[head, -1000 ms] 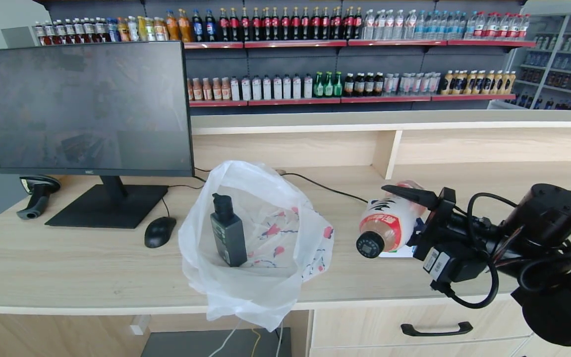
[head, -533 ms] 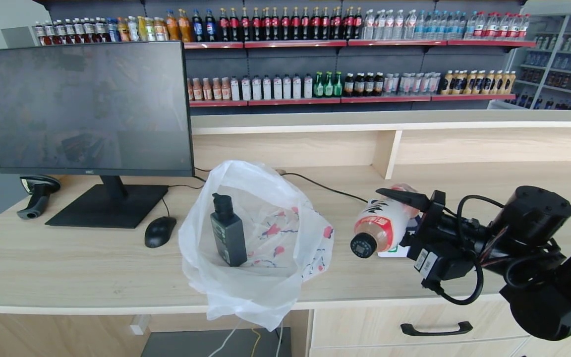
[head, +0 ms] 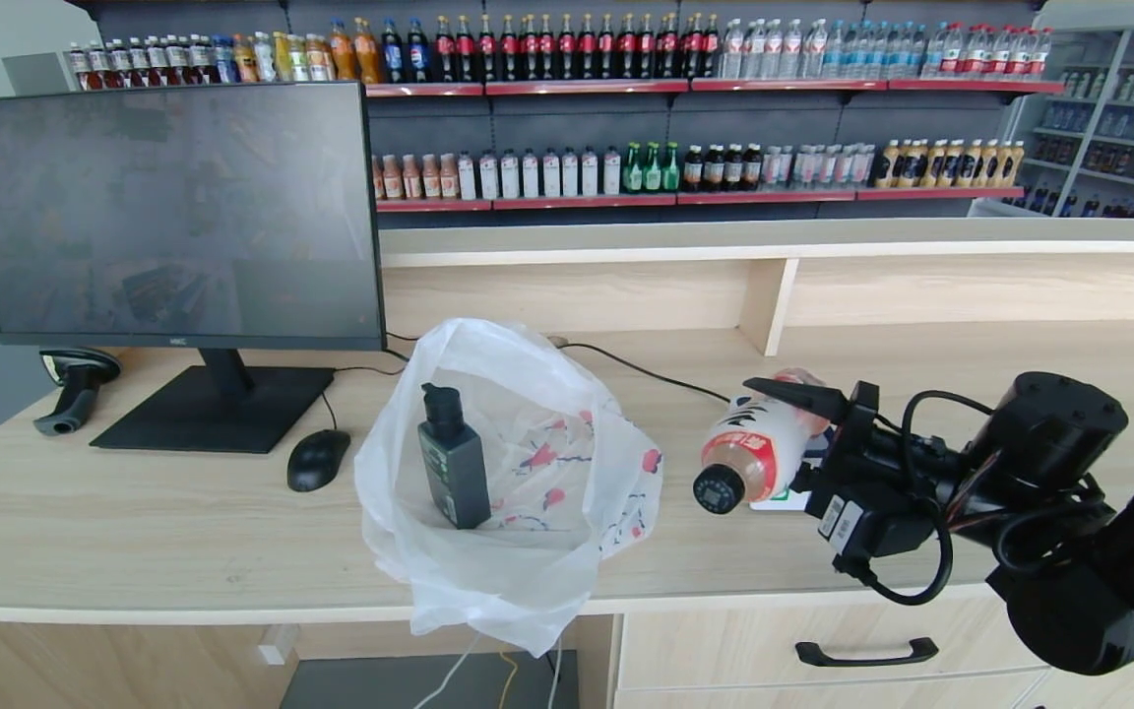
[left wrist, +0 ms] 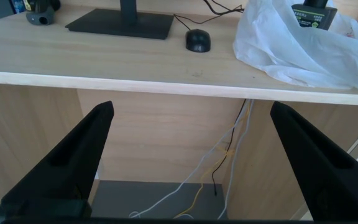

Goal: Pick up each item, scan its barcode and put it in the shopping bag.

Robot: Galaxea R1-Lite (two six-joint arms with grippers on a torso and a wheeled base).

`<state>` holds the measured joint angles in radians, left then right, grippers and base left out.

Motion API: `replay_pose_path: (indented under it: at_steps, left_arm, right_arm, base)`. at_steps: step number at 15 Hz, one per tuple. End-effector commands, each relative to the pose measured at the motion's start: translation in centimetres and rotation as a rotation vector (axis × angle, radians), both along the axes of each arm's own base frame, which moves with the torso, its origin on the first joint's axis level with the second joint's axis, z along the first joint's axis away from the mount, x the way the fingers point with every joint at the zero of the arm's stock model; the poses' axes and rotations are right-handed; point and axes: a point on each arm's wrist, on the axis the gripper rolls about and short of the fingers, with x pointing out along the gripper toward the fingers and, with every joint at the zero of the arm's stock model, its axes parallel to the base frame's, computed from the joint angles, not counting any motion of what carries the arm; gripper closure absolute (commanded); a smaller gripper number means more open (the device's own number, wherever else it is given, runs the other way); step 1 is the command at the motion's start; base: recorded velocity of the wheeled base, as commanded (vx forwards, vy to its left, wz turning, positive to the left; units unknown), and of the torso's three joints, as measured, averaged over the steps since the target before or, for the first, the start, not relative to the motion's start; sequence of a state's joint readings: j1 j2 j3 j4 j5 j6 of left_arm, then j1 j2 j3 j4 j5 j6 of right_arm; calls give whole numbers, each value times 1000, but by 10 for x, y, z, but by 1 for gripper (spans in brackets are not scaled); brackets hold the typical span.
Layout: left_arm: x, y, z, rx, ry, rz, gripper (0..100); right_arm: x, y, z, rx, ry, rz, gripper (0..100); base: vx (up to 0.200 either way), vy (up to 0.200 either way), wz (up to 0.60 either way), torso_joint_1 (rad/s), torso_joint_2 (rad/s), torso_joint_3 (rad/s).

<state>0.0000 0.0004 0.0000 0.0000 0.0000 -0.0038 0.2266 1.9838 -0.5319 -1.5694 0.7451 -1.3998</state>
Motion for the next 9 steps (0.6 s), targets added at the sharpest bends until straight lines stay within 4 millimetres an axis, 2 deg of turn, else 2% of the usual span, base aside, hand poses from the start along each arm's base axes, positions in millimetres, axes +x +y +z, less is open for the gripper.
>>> replay_pose_path:
  at_steps: [1, 9]
  left_arm:
    - [0, 0, 0, -1, 0, 0, 0]
    - [0, 0, 0, -1, 0, 0, 0]
  right_arm:
    - [0, 0, -1, -1, 2, 1, 100]
    - [0, 0, 0, 1, 3, 0, 100]
  base:
    - [0, 0, 0, 0, 0, 0]
    - [0, 0, 0, 0, 0, 0]
